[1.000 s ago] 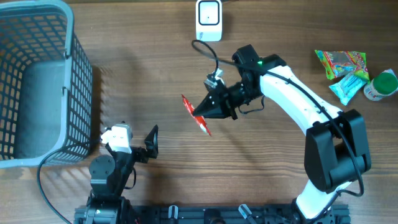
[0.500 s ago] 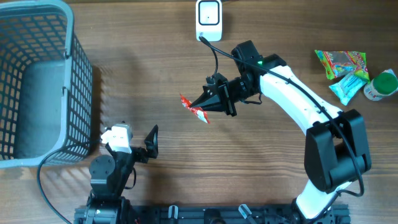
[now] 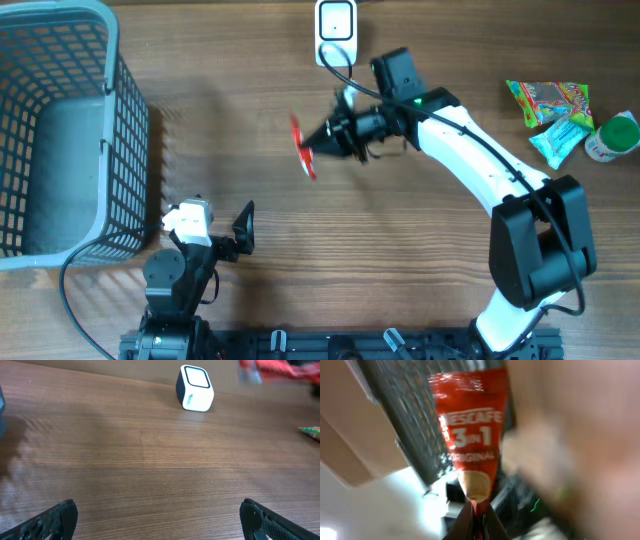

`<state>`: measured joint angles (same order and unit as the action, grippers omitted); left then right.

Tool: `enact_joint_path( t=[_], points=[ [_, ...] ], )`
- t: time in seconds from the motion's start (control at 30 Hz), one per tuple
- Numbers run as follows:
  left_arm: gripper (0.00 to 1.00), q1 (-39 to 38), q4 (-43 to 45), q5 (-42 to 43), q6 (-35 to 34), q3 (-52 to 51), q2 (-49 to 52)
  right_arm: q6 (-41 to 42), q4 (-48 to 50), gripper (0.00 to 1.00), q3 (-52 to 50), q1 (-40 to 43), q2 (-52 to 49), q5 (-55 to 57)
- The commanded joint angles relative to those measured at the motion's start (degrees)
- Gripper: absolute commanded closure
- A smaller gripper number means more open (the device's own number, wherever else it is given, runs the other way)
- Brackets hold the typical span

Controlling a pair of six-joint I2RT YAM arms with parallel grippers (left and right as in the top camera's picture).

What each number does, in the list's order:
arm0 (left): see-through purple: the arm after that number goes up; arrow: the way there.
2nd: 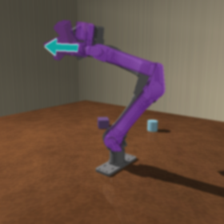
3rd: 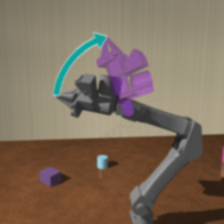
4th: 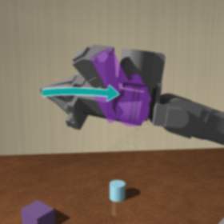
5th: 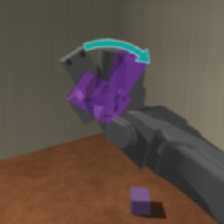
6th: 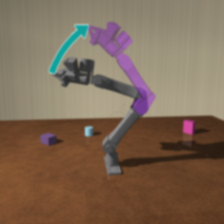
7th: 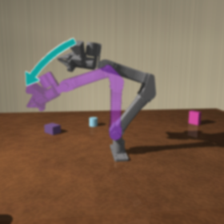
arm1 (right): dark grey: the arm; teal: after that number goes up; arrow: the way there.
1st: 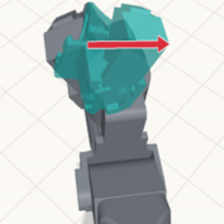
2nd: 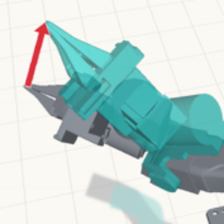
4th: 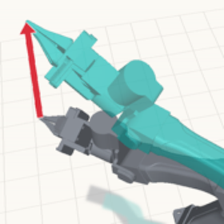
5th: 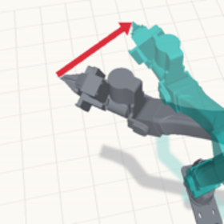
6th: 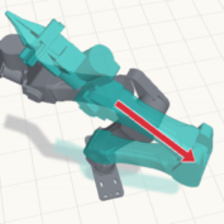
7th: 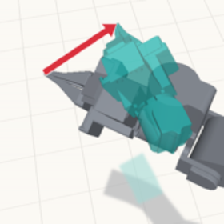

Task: Scan the item barcode
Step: 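Lift the Nescafe stick with the right gripper toward the scanner, then hold the Nescafe stick in front of the scanner window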

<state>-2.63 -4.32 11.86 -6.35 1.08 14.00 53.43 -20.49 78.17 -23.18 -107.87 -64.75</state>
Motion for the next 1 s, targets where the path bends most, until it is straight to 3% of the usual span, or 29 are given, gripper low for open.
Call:
enact_joint_path(
  t=[0.0,0.17,0.33,0.47,0.67,0.83,0.97],
  points=[
    [0.0,-0.15,-0.26,0.7,-0.15,-0.07,-0.11,-10.1,11.5,0.95,0.96,0.02,0.72,15.21],
    [0.0,-0.15,-0.26,0.7,-0.15,-0.07,-0.11,-11.45,15.17,0.95,1.16,0.02,-0.83,36.63],
    [0.0,-0.15,-0.26,0.7,-0.15,-0.07,-0.11,-12.98,17.09,0.96,8.63,0.22,-7.37,46.38],
    [0.0,-0.15,-0.26,0.7,-0.15,-0.07,-0.11,-12.17,16.74,0.95,18.4,0.35,-16.0,49.81],
    [0.0,-0.15,-0.26,0.7,-0.15,-0.07,-0.11,-2.99,11.58,0.95,34.21,1.51,-29.31,55.39],
    [0.0,-0.15,-0.26,0.7,-0.15,-0.07,-0.11,3.61,11.58,0.95,34.53,2.69,-32.33,55.45],
    [0.0,-0.15,-0.26,0.7,-0.15,-0.07,-0.11,2.6,12.59,0.95,34.53,2.93,-32.54,52.76]
  ],
)
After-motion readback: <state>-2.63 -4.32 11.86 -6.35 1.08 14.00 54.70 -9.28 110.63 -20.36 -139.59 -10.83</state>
